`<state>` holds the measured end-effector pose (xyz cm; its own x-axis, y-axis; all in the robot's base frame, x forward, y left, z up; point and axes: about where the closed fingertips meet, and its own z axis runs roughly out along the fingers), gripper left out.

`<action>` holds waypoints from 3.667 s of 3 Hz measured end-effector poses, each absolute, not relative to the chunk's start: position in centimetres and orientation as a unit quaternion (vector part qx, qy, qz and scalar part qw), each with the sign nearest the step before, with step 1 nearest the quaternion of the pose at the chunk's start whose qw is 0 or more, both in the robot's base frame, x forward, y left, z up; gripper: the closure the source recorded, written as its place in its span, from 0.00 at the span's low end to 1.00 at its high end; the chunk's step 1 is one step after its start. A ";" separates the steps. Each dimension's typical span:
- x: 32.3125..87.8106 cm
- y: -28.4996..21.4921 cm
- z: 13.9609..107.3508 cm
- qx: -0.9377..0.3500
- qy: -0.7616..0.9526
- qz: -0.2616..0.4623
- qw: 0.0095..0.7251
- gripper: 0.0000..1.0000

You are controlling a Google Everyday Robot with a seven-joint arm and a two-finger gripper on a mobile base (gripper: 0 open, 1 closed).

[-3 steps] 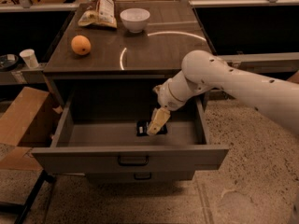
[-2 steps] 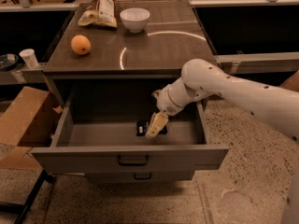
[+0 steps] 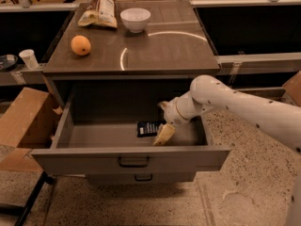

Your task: Pick rxbar blueberry from top drawer and place on counter

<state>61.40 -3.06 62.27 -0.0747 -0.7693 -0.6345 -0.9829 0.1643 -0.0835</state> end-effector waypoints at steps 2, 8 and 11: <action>61.9 -5.2 57.0 -0.602 0.714 0.212 0.289 0.24; 59.8 -10.2 70.9 -0.608 0.622 0.187 0.457 1.00; 64.3 -10.0 82.3 -0.624 0.581 0.134 0.505 1.00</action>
Offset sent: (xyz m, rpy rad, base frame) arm 0.0143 -0.0403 -0.0873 0.0763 0.0463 -0.0444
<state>64.29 -10.03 82.26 0.2881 -0.5906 -0.7538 -0.8607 0.1853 -0.4742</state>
